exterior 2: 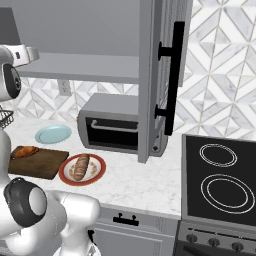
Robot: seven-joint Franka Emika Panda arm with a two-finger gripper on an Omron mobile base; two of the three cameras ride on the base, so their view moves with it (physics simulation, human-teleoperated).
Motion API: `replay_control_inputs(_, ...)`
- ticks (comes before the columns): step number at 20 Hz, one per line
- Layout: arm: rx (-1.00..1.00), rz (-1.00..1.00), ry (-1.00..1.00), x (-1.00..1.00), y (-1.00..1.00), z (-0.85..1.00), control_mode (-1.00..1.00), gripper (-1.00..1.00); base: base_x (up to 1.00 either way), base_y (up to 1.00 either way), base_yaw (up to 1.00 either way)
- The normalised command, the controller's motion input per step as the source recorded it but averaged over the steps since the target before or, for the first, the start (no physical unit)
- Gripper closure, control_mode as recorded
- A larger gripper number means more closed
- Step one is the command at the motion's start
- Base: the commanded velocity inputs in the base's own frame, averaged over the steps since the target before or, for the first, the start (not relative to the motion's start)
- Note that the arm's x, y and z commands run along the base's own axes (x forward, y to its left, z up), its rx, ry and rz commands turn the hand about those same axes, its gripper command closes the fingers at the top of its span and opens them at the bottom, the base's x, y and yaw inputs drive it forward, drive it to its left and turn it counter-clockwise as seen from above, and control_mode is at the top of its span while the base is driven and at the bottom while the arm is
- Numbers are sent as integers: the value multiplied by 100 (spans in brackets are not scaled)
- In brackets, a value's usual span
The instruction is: From the different types of pastries on the counter, select a croissant and place it on the cutting board. Then retrieve a jar of jam from the cabinet and place it alongside the croissant on the cutting board.
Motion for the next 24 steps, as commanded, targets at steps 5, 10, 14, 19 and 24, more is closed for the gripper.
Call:
replay_control_inputs(5,4,1,2,18,35,-6,-100,-100,0,0,0)
replay_control_inputs(10,5,2,0,23,25,-2,-100,-100,0,0,0)
replay_control_inputs(14,11,5,0,21,27,-19,-100,-100,0,0,0)
replay_control_inputs(19,8,3,0,13,11,-11,-100,-100,0,0,0)
replay_control_inputs(24,0,0,0,2,0,0,-100,-100,0,0,0)
